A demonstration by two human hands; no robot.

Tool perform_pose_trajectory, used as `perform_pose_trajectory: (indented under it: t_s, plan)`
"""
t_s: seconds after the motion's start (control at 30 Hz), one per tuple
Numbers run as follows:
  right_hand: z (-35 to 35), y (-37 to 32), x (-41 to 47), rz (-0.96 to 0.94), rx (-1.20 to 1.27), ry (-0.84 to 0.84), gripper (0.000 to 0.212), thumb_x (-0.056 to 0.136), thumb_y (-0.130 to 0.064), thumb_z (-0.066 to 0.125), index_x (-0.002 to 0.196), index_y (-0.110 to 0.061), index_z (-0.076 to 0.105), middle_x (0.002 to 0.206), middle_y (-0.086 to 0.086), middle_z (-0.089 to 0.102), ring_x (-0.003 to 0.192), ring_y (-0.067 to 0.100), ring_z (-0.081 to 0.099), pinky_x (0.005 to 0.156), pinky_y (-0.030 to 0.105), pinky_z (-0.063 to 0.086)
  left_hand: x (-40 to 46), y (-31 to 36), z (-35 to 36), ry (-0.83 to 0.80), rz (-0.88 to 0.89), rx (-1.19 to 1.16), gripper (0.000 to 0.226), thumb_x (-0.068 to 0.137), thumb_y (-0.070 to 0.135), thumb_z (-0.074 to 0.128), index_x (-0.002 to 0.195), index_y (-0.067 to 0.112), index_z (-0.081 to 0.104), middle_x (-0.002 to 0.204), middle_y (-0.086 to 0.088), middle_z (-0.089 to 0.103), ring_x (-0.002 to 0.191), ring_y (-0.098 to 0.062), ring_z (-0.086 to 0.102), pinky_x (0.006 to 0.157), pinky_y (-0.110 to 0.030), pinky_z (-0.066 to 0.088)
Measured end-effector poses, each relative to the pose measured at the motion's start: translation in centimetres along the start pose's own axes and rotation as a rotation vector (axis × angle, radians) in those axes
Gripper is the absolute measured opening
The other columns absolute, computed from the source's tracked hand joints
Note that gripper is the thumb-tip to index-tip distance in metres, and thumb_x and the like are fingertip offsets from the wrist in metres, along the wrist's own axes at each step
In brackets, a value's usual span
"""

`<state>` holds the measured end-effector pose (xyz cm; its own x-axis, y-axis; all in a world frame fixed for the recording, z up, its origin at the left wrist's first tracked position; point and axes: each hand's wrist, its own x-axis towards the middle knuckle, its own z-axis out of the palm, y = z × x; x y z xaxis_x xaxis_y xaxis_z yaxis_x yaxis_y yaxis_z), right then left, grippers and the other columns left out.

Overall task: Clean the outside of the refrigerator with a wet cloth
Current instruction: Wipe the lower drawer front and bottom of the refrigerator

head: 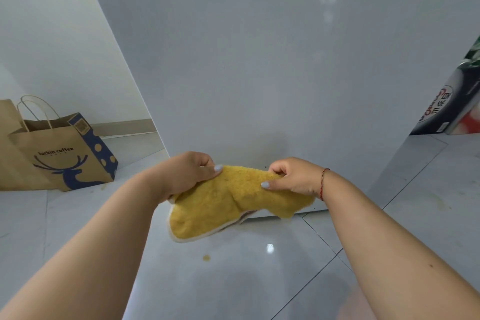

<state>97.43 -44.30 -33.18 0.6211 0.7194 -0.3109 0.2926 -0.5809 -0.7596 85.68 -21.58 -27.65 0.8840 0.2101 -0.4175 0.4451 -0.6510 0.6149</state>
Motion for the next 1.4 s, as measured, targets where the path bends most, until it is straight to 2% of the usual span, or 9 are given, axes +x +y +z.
perform_pose_trajectory:
  t_s: [0.27, 0.57, 0.73, 0.87, 0.97, 1.03, 1.13, 1.23, 1.4]
  plan:
    - [4.0, -3.6, 0.0, 0.281, 0.964, 0.057, 0.048, 0.096, -0.048, 0.046, 0.078, -0.006, 0.061, 0.068, 0.008, 0.062, 0.06, 0.017, 0.06, 0.064, 0.032, 0.053, 1.0, 0.1, 5.4, 0.083, -0.078, -0.492, 0.036, 0.098, 0.045, 0.05, 0.089, 0.012, 0.062, 0.082, -0.012, 0.06, 0.074, -0.024, 0.057, 0.07, -0.035, 0.048]
    - [6.5, -1.2, -0.6, 0.581, 1.164, 0.44, 0.049, 0.099, -0.05, 0.032, 0.098, -0.013, 0.064, 0.089, 0.009, 0.064, 0.081, 0.022, 0.057, 0.071, 0.033, 0.046, 1.2, 2.5, 7.4, 0.105, 0.066, -0.506, 0.027, 0.091, -0.002, 0.053, 0.107, 0.018, 0.063, 0.099, -0.016, 0.072, 0.095, -0.034, 0.07, 0.088, -0.05, 0.056]
    - [6.7, -1.4, -1.6, 0.28, 1.707, 0.273, 0.047, 0.088, -0.056, 0.045, 0.09, -0.014, 0.066, 0.084, 0.014, 0.071, 0.074, 0.028, 0.071, 0.072, 0.041, 0.056, 0.5, 6.2, 9.3, -0.116, 0.253, -0.452, 0.02, 0.097, 0.034, 0.056, 0.107, 0.025, 0.072, 0.105, 0.002, 0.073, 0.101, -0.012, 0.068, 0.09, -0.029, 0.055]
    - [5.2, 0.7, -1.9, 0.145, 1.906, 0.438, 0.027, 0.084, -0.048, 0.044, 0.08, -0.026, 0.06, 0.083, -0.003, 0.063, 0.077, 0.018, 0.06, 0.082, 0.031, 0.051, 0.9, 6.5, 7.9, 0.104, 0.3, -0.42, 0.027, 0.098, 0.035, 0.053, 0.096, 0.014, 0.071, 0.099, -0.01, 0.071, 0.097, -0.026, 0.066, 0.086, -0.039, 0.055]
    - [1.6, 0.8, -3.4, 0.194, 1.697, 0.378, 0.036, 0.06, -0.041, 0.047, 0.041, -0.022, 0.024, 0.041, -0.015, 0.029, 0.043, 0.003, 0.024, 0.055, 0.002, 0.022, 1.5, 5.5, 5.8, 0.285, 0.259, -0.519, 0.024, 0.099, 0.019, 0.05, 0.086, 0.01, 0.068, 0.085, -0.002, 0.07, 0.083, -0.018, 0.066, 0.072, -0.031, 0.053]
    - [-0.5, 0.3, -3.9, 0.167, 1.582, 0.704, 0.021, 0.059, -0.029, 0.044, 0.043, -0.022, 0.032, 0.043, -0.011, 0.031, 0.035, 0.008, 0.027, 0.042, 0.009, 0.024, 1.9, 4.7, 4.4, 0.374, 0.228, -0.576, 0.025, 0.099, 0.015, 0.049, 0.082, 0.009, 0.066, 0.079, -0.003, 0.069, 0.075, -0.017, 0.064, 0.068, -0.03, 0.051]
    - [-2.4, -0.3, -1.8, 0.202, 1.324, 1.317, 0.022, 0.069, -0.043, 0.041, 0.08, -0.028, 0.054, 0.079, -0.003, 0.056, 0.062, 0.017, 0.056, 0.067, 0.026, 0.051, 2.2, 4.1, 3.0, 0.42, 0.2, -0.634, 0.028, 0.1, 0.014, 0.047, 0.079, 0.008, 0.064, 0.076, -0.006, 0.067, 0.071, -0.019, 0.062, 0.066, -0.03, 0.049]
    - [-4.2, -0.9, 1.6, 0.26, 1.315, 1.4, 0.069, 0.073, -0.062, 0.043, 0.121, -0.014, 0.054, 0.118, 0.015, 0.059, 0.099, 0.029, 0.06, 0.093, 0.05, 0.049, 2.3, 3.7, 1.7, 0.435, 0.197, -0.647, 0.031, 0.101, 0.017, 0.046, 0.077, 0.007, 0.064, 0.075, -0.008, 0.067, 0.068, -0.02, 0.061, 0.064, -0.03, 0.049]
    - [-3.0, -3.6, 5.7, 0.433, 0.943, 1.442, 0.061, 0.1, -0.043, 0.029, 0.153, -0.026, 0.002, 0.156, 0.005, 0.011, 0.14, 0.028, 0.016, 0.117, 0.04, 0.014, 2.4, 2.5, -1.1, 0.425, 0.177, -0.641, 0.037, 0.102, 0.024, 0.044, 0.079, 0.005, 0.067, 0.077, -0.012, 0.069, 0.067, -0.021, 0.064, 0.07, -0.034, 0.05]
